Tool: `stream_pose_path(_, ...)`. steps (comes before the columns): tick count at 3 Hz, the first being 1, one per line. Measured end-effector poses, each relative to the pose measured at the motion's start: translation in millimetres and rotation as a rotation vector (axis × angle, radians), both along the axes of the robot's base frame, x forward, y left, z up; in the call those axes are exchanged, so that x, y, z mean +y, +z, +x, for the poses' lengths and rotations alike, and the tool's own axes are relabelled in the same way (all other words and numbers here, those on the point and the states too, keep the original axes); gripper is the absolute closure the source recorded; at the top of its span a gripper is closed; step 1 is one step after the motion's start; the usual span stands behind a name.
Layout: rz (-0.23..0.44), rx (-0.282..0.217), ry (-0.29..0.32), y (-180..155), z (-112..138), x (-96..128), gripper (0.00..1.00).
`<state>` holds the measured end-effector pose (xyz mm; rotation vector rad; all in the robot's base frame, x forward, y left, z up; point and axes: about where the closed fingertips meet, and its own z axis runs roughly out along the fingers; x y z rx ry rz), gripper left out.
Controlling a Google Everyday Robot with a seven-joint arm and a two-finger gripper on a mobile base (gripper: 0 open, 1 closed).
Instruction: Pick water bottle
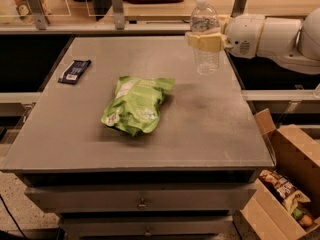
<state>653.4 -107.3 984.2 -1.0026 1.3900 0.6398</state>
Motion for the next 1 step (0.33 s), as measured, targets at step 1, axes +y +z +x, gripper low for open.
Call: stream_pose_path(1, 0.0, 0.0, 0.0, 0.0, 0.0, 0.1, 1.0)
